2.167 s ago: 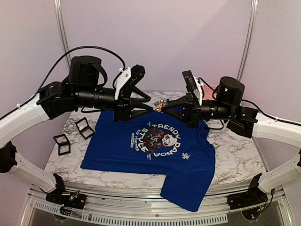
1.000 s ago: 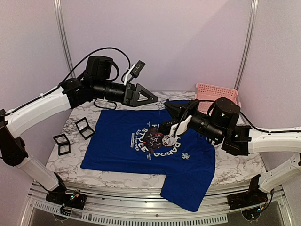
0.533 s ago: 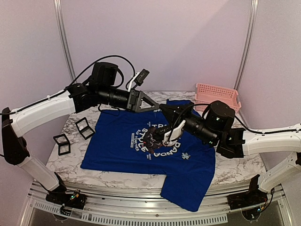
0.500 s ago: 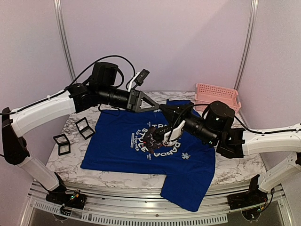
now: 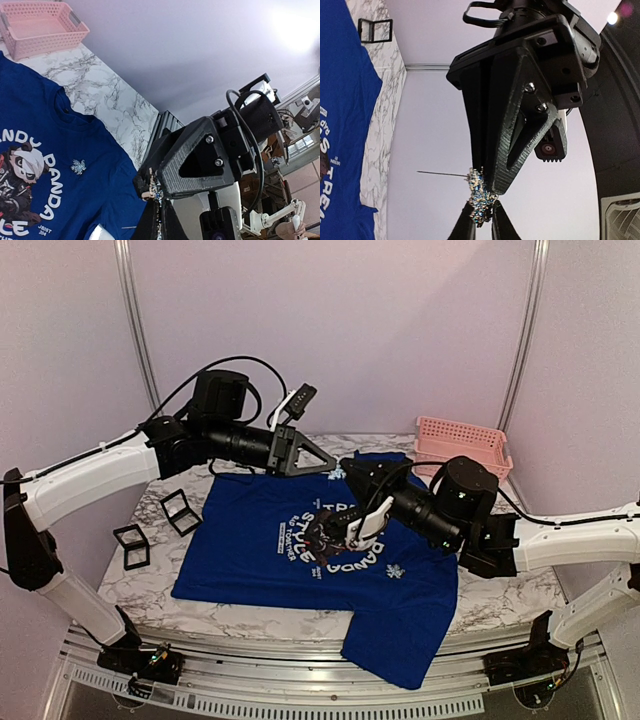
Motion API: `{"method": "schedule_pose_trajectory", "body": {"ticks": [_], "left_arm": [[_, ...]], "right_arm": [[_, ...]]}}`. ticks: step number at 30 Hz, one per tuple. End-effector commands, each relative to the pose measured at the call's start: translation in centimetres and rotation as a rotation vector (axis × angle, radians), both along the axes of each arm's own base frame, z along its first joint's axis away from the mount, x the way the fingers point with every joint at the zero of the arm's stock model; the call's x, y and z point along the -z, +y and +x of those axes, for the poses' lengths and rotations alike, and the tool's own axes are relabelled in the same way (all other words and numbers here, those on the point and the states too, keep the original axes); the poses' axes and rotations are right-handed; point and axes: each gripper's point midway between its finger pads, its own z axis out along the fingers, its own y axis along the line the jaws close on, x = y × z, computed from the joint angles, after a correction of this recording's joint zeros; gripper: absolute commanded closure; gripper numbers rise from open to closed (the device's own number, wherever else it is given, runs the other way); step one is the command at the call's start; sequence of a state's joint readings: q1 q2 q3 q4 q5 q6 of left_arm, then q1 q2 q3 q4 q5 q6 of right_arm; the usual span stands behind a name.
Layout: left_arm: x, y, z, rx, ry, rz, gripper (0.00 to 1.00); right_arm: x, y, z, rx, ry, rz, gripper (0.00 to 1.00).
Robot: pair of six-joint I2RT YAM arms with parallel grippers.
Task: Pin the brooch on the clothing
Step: Pass from the right arm to the left
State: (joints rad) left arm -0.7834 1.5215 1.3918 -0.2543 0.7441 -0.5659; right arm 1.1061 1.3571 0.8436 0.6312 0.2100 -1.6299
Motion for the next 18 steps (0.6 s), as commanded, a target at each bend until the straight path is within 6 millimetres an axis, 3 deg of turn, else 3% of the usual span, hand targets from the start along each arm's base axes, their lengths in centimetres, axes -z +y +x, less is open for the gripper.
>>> {"method": "schedule_pose_trajectory", "body": {"ticks": [1, 4, 9, 12, 15, 17, 18], "left_arm": [[0.6, -0.4, -1.1, 0.056, -0.025, 0.005, 1.00], [0.4, -0.3, -1.1, 0.062, -0.029, -0.003, 1.00], [-0.3, 0.0, -0.7, 0.050, -0.049, -0.017, 1.00], [-1.7, 0.2, 0.0, 0.045, -0.118, -0.038, 1.00], [-3.0, 0.5, -0.1, 0.081, -0.271, -0.016, 1.00], [-2.7, 0.7, 0.0, 0.094, -0.364, 0.037, 1.00], [-2.4, 0.9, 0.1, 0.094, -0.399, 0.062, 1.00]], "right_arm": [[-1.3, -0.3, 0.1, 0.012, 0.009, 0.105, 0.71], [-1.5, -0.7, 0.3, 0.030, 0.012, 0.130, 0.55], [-1.3, -1.4, 0.4, 0.035, 0.145, 0.195, 0.48], [0.6, -2.0, 0.6, 0.015, 0.400, 0.207, 0.34], [1.4, -3.4, -0.2, -0.108, 0.823, 0.312, 0.02], [1.3, -4.6, -1.1, -0.214, 1.069, 0.403, 0.01], [0.8, -4.9, -2.9, -0.326, 1.177, 0.402, 0.01]]}}
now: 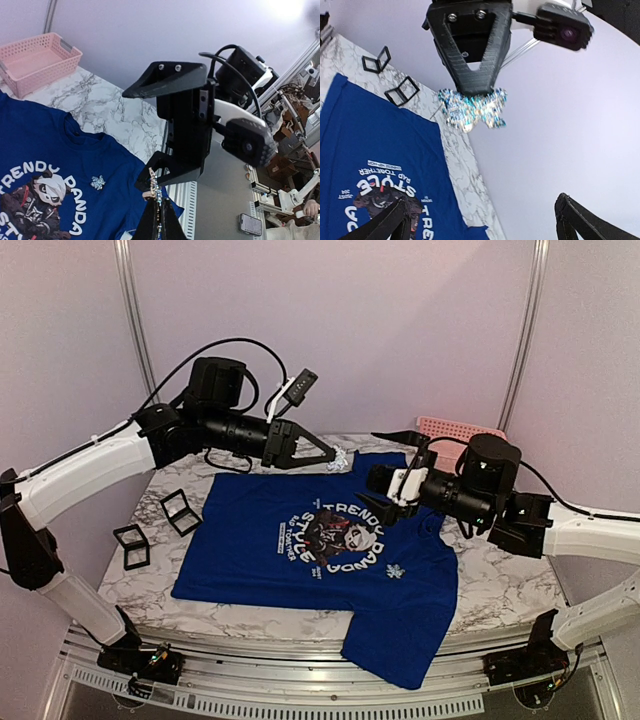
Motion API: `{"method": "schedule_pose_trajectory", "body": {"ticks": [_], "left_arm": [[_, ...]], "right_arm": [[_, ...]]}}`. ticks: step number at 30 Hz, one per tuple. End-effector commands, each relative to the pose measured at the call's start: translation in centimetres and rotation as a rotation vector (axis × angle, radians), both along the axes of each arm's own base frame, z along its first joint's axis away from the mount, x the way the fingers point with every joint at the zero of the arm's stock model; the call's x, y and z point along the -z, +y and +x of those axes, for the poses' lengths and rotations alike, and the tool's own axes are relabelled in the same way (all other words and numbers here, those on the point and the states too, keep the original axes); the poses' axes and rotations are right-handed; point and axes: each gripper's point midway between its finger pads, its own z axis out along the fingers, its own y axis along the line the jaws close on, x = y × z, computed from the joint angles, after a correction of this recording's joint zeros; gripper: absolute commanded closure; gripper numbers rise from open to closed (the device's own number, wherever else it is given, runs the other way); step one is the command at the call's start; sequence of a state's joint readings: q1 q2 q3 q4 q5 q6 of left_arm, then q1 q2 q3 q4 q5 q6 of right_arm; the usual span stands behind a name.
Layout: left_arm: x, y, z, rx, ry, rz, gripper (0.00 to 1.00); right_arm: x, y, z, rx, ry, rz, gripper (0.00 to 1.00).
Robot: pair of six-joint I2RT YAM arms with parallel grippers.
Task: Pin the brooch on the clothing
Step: Pass from the right arm to the left, then pass from the left arm to the right
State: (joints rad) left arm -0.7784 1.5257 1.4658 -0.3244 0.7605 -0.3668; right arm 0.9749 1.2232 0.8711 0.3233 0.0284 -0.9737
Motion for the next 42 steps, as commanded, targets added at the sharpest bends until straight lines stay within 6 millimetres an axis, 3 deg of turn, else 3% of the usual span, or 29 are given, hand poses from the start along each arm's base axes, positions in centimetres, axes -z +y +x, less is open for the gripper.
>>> {"method": "schedule_pose_trajectory", "body": {"ticks": [1, 5, 10, 12, 17, 21, 27, 31, 34, 40, 42], "left_arm": [[-0.4, 0.8, 0.3, 0.018, -0.241, 0.076, 1.00], [0.5, 0.9, -0.8, 0.053, -0.385, 0.109, 1.00], [0.5, 0.8, -3.1, 0.112, -0.644, 0.133, 1.00], [0.3, 0.8, -4.3, 0.144, -0.786, 0.129, 1.00], [1.5, 1.6, -8.1, 0.255, -1.395, 0.113, 1.00], [3.4, 2.3, -9.9, 0.290, -1.836, 0.093, 1.00], [6.5, 2.7, -9.7, 0.361, -2.150, 0.178, 1.00], [8.7, 2.2, -9.0, 0.381, -2.407, 0.228, 1.00], [9.4, 1.7, -8.3, 0.364, -2.529, 0.271, 1.00], [9.7, 0.5, -7.5, 0.322, -2.613, 0.293, 1.00], [9.8, 0.2, -7.2, 0.314, -2.613, 0.307, 1.00]], "right_arm": [[0.1, -1.9, -5.0, -0.339, 0.618, 0.203, 0.01], [-2.3, -2.5, -8.2, -0.562, 0.792, 0.261, 0.06], [-3.8, -2.7, -8.8, -0.675, 1.021, 0.310, 0.06], [-3.6, -2.2, -8.2, -0.665, 1.081, 0.310, 0.06], [-3.4, -2.0, -5.4, -0.564, 1.319, 0.388, 0.13], [-1.4, -2.0, -2.3, -0.369, 1.566, 0.496, 0.20], [1.8, -2.1, -0.6, -0.143, 1.858, 0.620, 0.30], [3.8, -1.4, -1.2, -0.109, 2.025, 0.592, 0.36], [4.8, -0.4, -2.1, -0.120, 2.072, 0.540, 0.32], [6.5, 2.4, -4.3, -0.262, 2.148, 0.428, 0.33], [8.1, 3.1, -4.8, -0.230, 2.194, 0.383, 0.34]]}}
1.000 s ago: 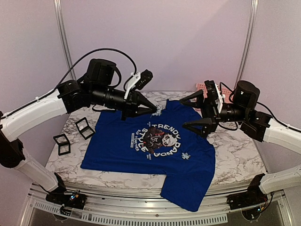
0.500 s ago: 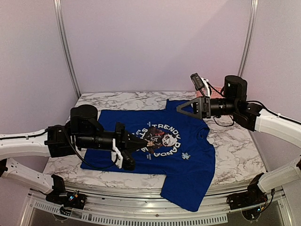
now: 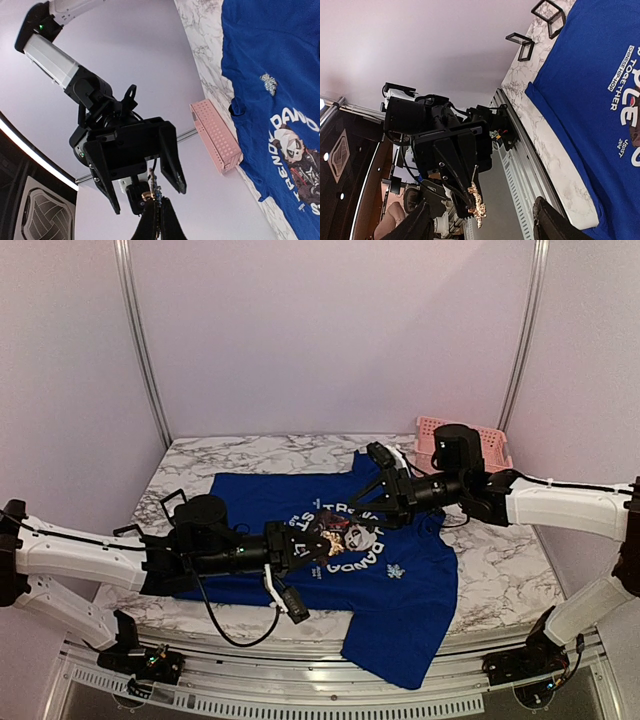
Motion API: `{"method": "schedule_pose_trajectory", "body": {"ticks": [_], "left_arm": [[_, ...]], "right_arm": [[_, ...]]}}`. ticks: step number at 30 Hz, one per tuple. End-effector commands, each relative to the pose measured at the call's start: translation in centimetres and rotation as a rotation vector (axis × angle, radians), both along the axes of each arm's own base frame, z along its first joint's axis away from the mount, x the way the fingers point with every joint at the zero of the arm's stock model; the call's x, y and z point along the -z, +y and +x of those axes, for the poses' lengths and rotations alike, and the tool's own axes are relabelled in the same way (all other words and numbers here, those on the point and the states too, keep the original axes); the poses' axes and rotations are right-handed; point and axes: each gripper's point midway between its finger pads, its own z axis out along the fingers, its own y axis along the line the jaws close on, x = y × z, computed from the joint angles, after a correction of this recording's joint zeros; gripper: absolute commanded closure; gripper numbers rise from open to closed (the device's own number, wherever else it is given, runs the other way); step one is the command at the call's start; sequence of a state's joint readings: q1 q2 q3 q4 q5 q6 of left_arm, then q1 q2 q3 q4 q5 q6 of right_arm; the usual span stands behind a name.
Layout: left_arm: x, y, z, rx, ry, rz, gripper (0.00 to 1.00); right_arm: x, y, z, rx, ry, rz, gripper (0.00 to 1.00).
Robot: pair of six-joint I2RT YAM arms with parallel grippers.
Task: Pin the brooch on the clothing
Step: Pass from the left arm to the right
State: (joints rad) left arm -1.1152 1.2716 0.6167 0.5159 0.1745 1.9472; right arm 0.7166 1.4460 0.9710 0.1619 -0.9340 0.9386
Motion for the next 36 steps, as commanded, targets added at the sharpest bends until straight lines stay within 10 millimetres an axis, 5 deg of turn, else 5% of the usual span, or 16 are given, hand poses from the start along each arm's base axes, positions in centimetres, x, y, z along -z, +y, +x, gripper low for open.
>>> {"method": "schedule_pose_trajectory", "body": {"ticks": [1, 3, 6, 10, 20, 36], "left_arm": [[-1.9, -0.7, 0.4, -0.009, -0.150, -0.063, 1.00], [-1.7, -0.7, 0.5, -0.012, -0.147, -0.059, 1.00], [-1.2, -0.6, 0.5, -0.016, -0.135, -0.043, 1.00], [-1.0, -0.7, 0.9, -0.037, -0.121, -0.037, 1.00], [-0.8, -0.7, 0.9, -0.040, -0.111, -0.026, 1.00], [-0.5, -0.9, 0.9, -0.038, -0.107, -0.019, 1.00]], "right_arm": [[2.5, 1.5, -1.6, -0.096, 0.082, -0.028, 0.34], [3.8, 1.6, -2.0, -0.116, 0.081, -0.055, 0.36], [3.3, 1.7, -2.7, -0.158, 0.059, -0.007, 0.54], [3.3, 1.7, -3.4, -0.199, 0.067, 0.001, 0.64], [1.9, 1.6, -4.3, -0.227, 0.011, 0.063, 0.69], [2.7, 3.0, -4.1, -0.271, 0.029, 0.070, 0.84]]}}
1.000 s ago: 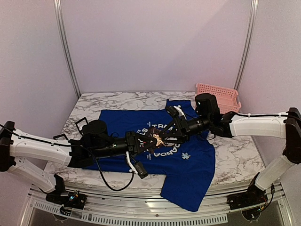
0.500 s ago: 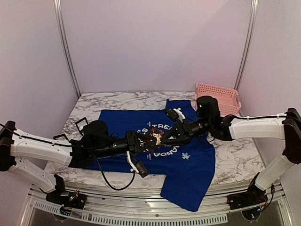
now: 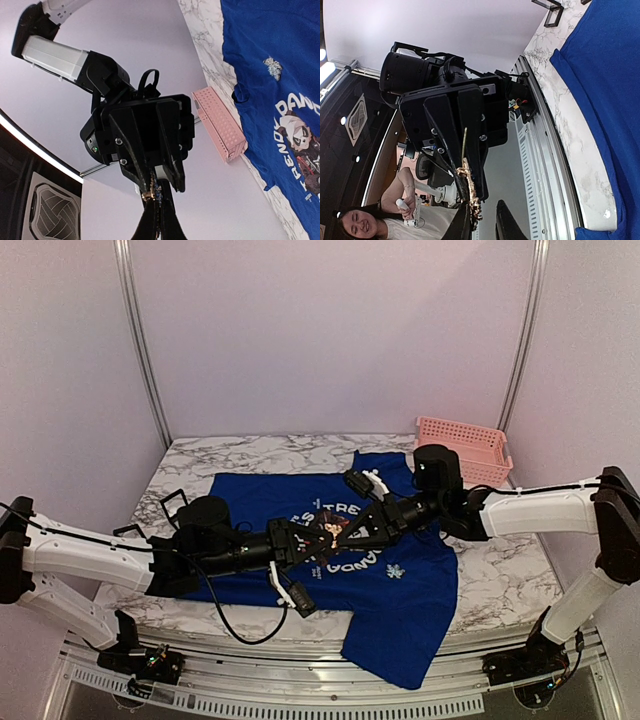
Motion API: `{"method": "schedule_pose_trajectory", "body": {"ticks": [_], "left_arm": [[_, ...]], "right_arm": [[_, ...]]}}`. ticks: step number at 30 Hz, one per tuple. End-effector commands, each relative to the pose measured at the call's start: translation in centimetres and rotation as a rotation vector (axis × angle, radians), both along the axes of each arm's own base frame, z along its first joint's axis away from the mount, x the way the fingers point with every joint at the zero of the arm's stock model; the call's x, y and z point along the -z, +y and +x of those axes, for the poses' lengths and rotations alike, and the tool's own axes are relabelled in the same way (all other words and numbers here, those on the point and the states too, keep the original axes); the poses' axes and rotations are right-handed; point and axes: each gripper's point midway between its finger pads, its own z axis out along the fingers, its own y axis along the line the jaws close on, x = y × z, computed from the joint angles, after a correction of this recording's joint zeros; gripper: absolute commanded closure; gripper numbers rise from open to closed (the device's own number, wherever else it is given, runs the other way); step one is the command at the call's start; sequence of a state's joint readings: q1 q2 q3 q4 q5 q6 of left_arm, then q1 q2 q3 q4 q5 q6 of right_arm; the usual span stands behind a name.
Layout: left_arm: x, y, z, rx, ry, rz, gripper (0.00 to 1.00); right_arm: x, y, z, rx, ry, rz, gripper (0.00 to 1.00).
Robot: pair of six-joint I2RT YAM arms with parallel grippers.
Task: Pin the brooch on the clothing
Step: Pass from the left arm to the right
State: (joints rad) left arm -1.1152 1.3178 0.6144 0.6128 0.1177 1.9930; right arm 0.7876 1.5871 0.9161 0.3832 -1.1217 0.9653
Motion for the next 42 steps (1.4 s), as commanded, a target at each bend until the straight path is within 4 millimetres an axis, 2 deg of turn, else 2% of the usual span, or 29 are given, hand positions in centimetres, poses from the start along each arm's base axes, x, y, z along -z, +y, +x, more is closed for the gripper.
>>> {"method": "schedule_pose_trajectory", "body": {"ticks": [1, 4, 6, 11, 14, 20, 24, 25, 27, 29, 31, 33, 36, 40, 42], "left_arm": [[0.0, -0.5, -0.4, 0.014, -0.034, 0.011, 1.00], [0.2, -0.5, -0.6, 0.021, -0.029, 0.015, 1.00], [0.4, -0.6, -0.7, 0.026, -0.025, 0.017, 1.00], [0.5, -0.7, -0.9, 0.033, -0.023, 0.017, 1.00], [0.4, -0.7, -0.9, 0.033, -0.023, 0.013, 1.00], [0.7, -0.6, -1.1, 0.037, -0.017, 0.018, 1.00], [0.7, -0.4, -1.0, 0.024, 0.006, 0.007, 0.99], [0.8, -0.4, -1.0, 0.017, 0.022, 0.002, 0.88], [1.0, -0.2, -0.6, -0.015, 0.077, -0.011, 0.57], [1.5, 0.2, 0.0, -0.066, 0.169, -0.020, 0.35], [2.2, 0.6, 0.6, -0.139, 0.288, -0.019, 0.26], [2.2, 0.8, 1.2, -0.233, 0.459, -0.022, 0.22], [1.7, 0.8, 1.6, -0.352, 0.747, -0.025, 0.21], [3.5, 0.4, 1.0, -0.507, 1.183, 0.076, 0.26], [4.8, 0.1, 1.0, -0.571, 1.359, 0.126, 0.33]], "right_arm": [[-0.5, 0.8, 0.0, -0.023, -0.015, 0.019, 0.86], [-0.3, 0.8, 0.1, -0.016, -0.014, 0.014, 0.93], [-0.3, 0.8, 0.2, -0.012, -0.014, 0.014, 0.94], [-0.4, 1.0, 0.4, -0.004, -0.011, 0.017, 0.84], [-0.5, 1.0, 0.4, -0.005, -0.015, 0.022, 0.83], [-0.7, 1.1, 0.4, -0.008, -0.017, 0.033, 0.99], [-0.2, 1.0, 0.5, 0.008, -0.002, 0.008, 1.00], [0.2, 0.9, 0.6, 0.017, 0.006, -0.010, 1.00], [1.3, 0.5, 0.8, 0.037, 0.030, -0.060, 1.00], [2.8, -0.2, 1.0, 0.066, 0.065, -0.115, 1.00], [4.2, -1.4, 1.2, 0.103, 0.115, -0.165, 1.00], [5.9, -2.9, 1.2, 0.145, 0.186, -0.234, 1.00], [8.0, -5.0, 0.3, 0.183, 0.252, -0.339, 1.00], [11.1, -7.3, -1.8, 0.177, 0.319, -0.433, 1.00], [12.4, -8.3, -2.8, 0.178, 0.365, -0.463, 1.00]]}}
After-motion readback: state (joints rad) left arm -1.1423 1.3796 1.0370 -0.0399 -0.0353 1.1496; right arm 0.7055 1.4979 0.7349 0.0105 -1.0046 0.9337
